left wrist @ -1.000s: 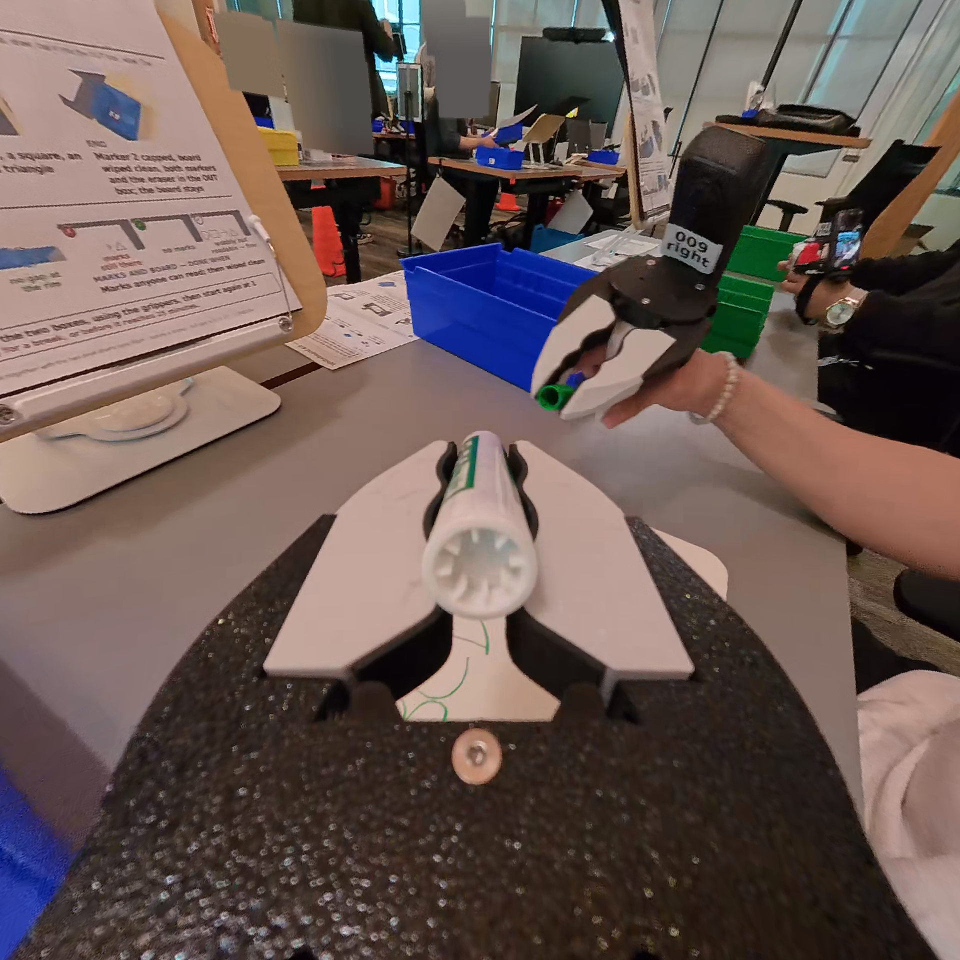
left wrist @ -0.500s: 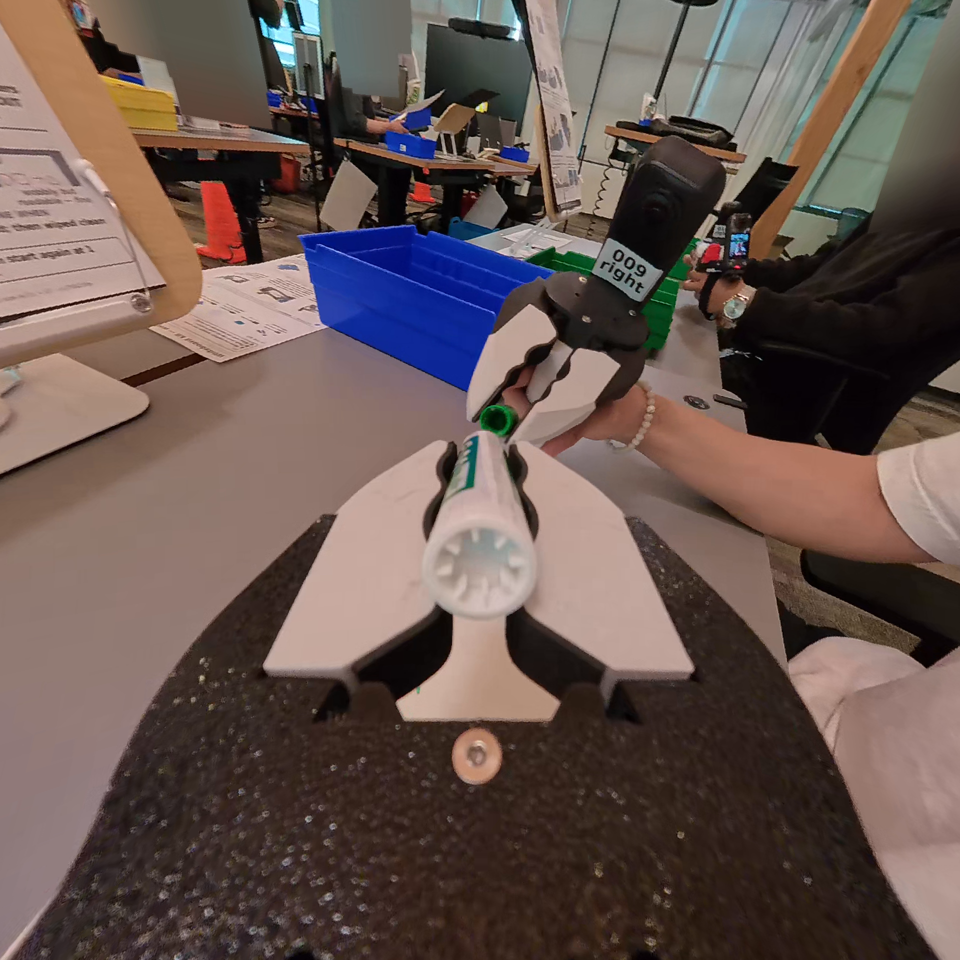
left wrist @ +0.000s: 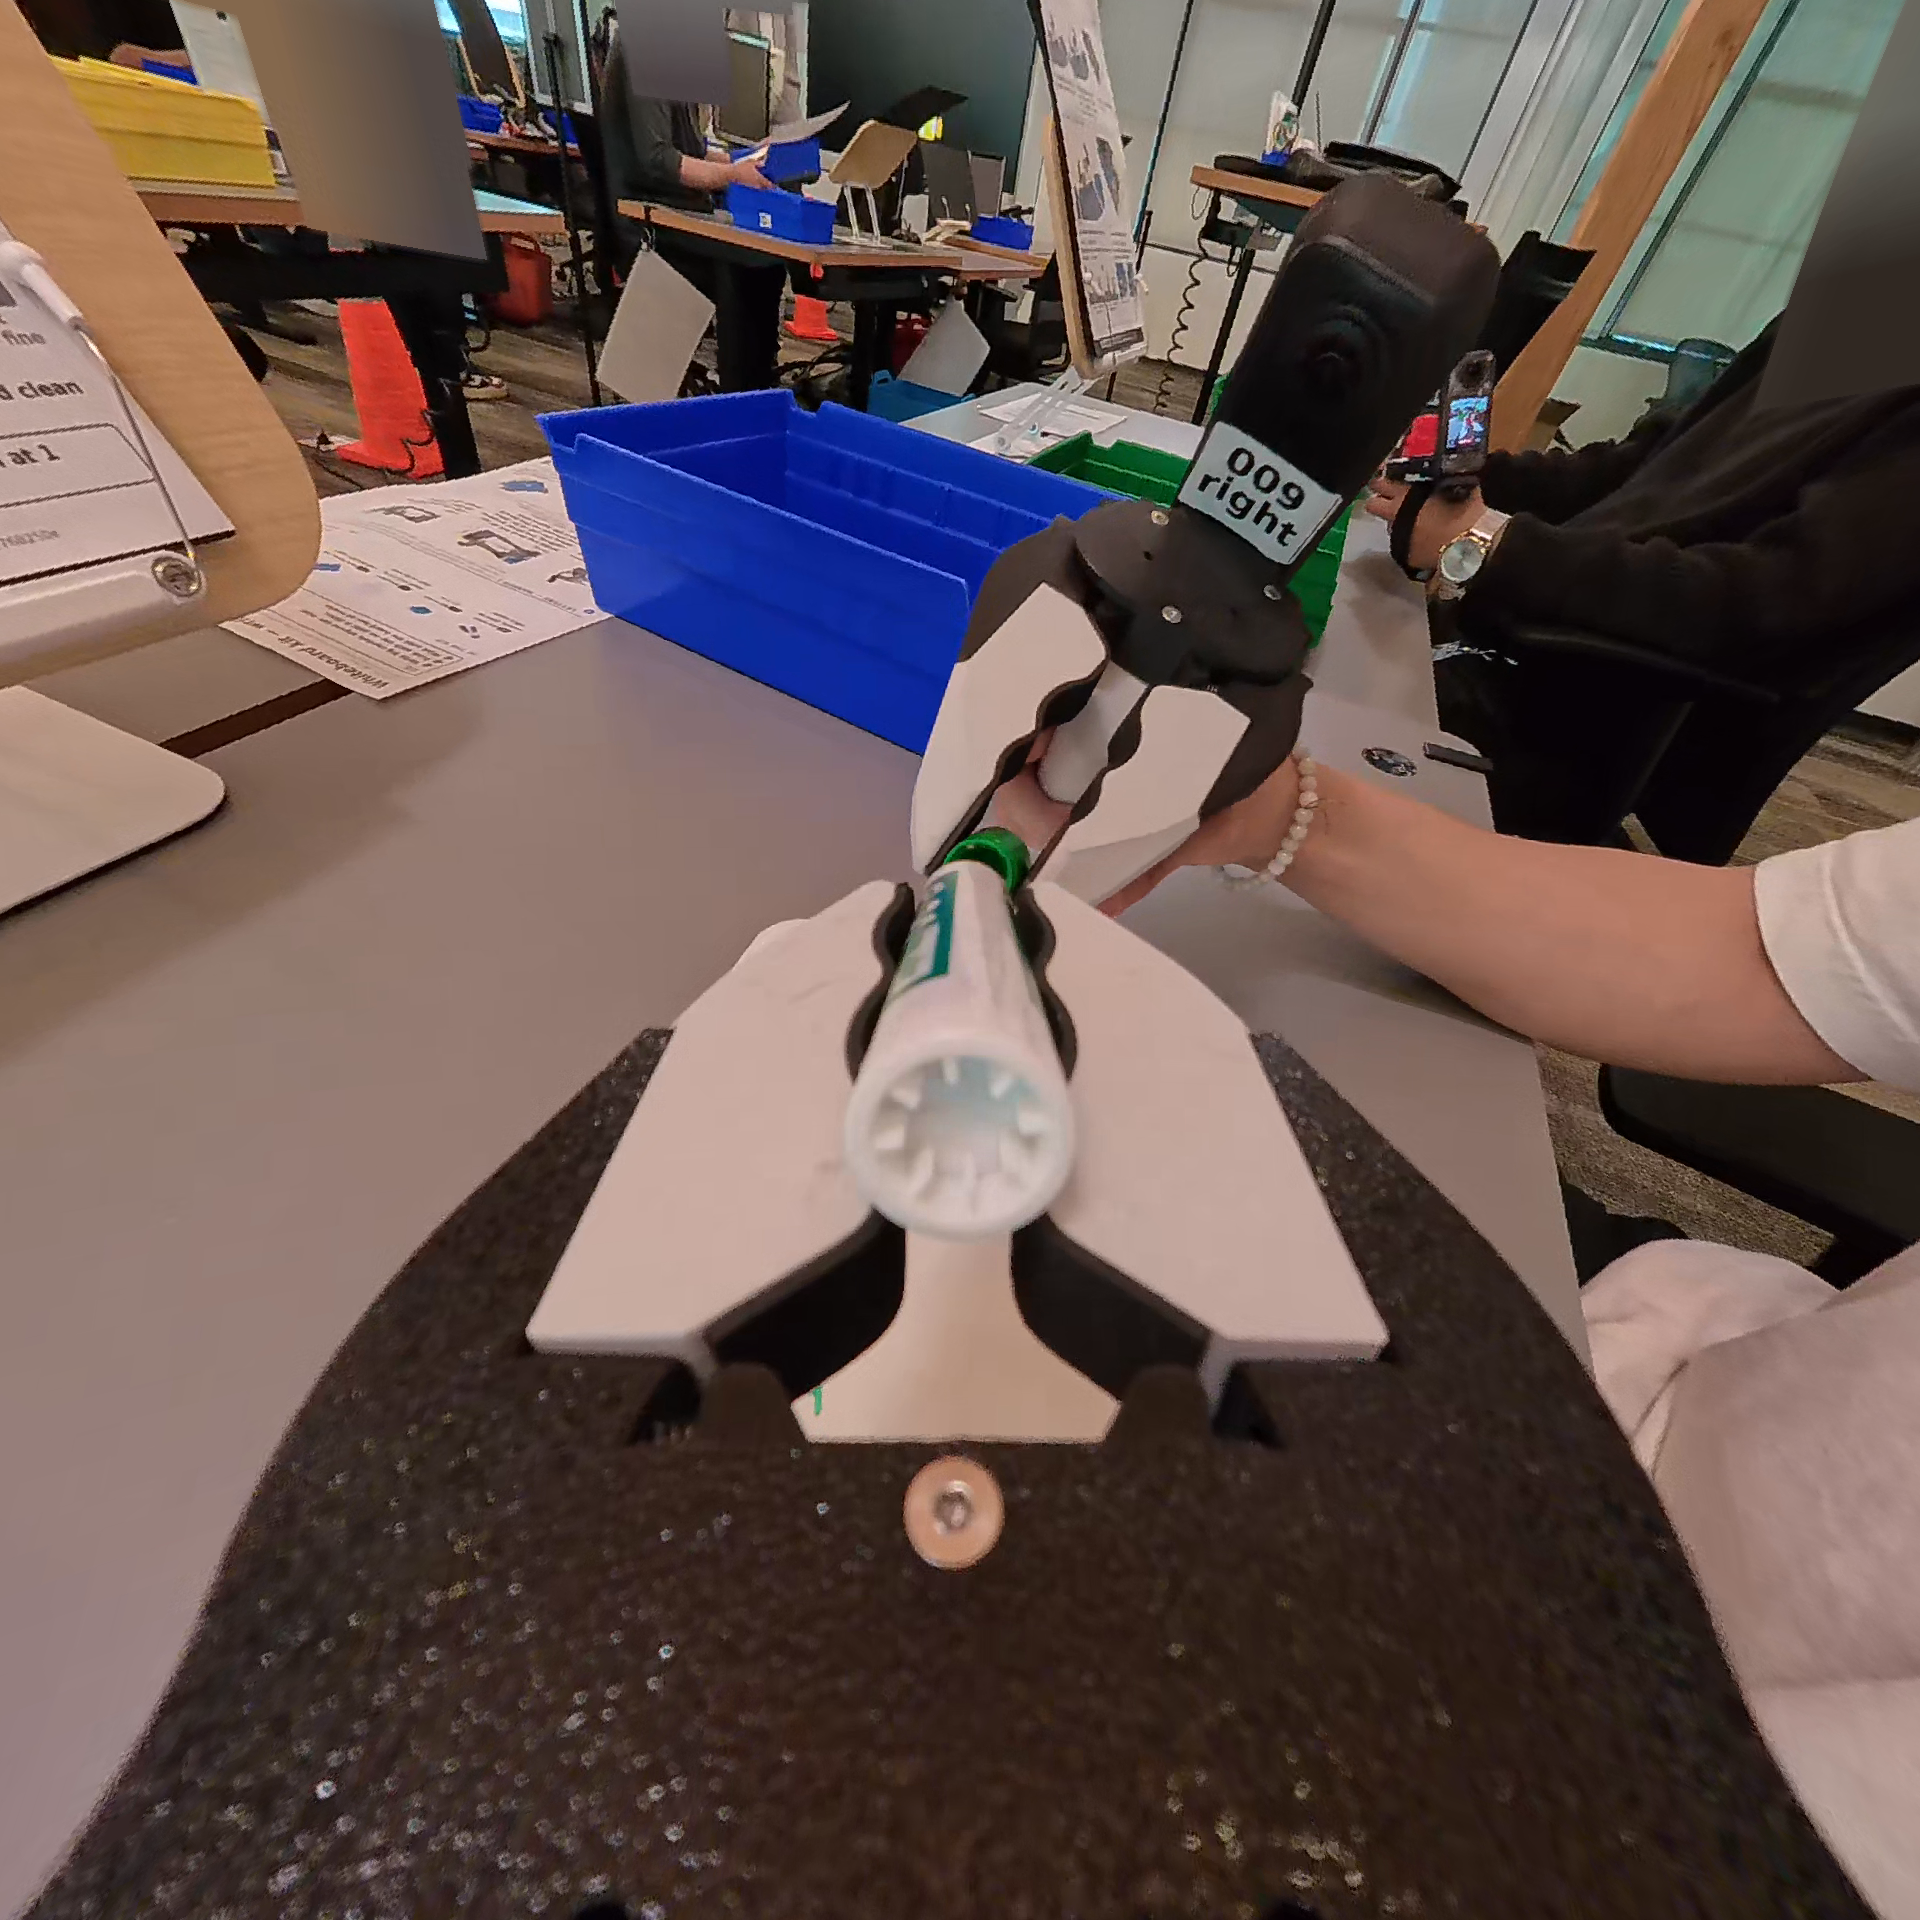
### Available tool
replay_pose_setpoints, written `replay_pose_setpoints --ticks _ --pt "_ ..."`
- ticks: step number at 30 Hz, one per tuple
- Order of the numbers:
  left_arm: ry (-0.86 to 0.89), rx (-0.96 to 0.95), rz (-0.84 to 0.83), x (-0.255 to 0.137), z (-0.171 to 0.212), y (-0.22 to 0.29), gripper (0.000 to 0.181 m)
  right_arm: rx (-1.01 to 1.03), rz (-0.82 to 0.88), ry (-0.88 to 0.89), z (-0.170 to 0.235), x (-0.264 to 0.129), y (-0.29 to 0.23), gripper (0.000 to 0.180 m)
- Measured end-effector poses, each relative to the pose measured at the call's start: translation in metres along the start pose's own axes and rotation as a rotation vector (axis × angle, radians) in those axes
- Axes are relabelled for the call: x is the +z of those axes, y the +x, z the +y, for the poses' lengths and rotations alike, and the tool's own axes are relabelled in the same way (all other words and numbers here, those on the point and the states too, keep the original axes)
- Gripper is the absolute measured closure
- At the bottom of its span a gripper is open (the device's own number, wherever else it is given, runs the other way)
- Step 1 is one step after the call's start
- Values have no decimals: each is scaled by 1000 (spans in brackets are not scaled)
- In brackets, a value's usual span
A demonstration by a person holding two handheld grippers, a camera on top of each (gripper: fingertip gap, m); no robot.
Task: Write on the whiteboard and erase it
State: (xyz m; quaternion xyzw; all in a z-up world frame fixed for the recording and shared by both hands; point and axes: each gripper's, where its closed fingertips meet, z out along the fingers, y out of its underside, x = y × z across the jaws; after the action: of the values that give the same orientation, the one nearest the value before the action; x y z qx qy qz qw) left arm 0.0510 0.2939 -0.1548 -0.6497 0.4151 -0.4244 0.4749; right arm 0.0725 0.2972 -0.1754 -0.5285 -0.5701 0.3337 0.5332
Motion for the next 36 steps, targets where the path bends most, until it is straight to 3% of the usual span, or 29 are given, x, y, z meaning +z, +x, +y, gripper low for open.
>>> replay_pose_setpoints --ticks 12,23,28,31,36 --pt "-36 -102 92 10 10 10 162 61 -90 -33 1 3 -13 161" --pt "-164 131 250 5 21 31 162 603 -496 1 0 0 -43 162" --pt "-144 181 267 2 18 30 162 810 -559 86 -7 2 -39 162" --pt "-175 197 262 3 24 29 162 797 -545 49 -1 4 -40 162" --pt "-113 53 206 5 17 21 161 666 -401 73 -5 5 -26 163"
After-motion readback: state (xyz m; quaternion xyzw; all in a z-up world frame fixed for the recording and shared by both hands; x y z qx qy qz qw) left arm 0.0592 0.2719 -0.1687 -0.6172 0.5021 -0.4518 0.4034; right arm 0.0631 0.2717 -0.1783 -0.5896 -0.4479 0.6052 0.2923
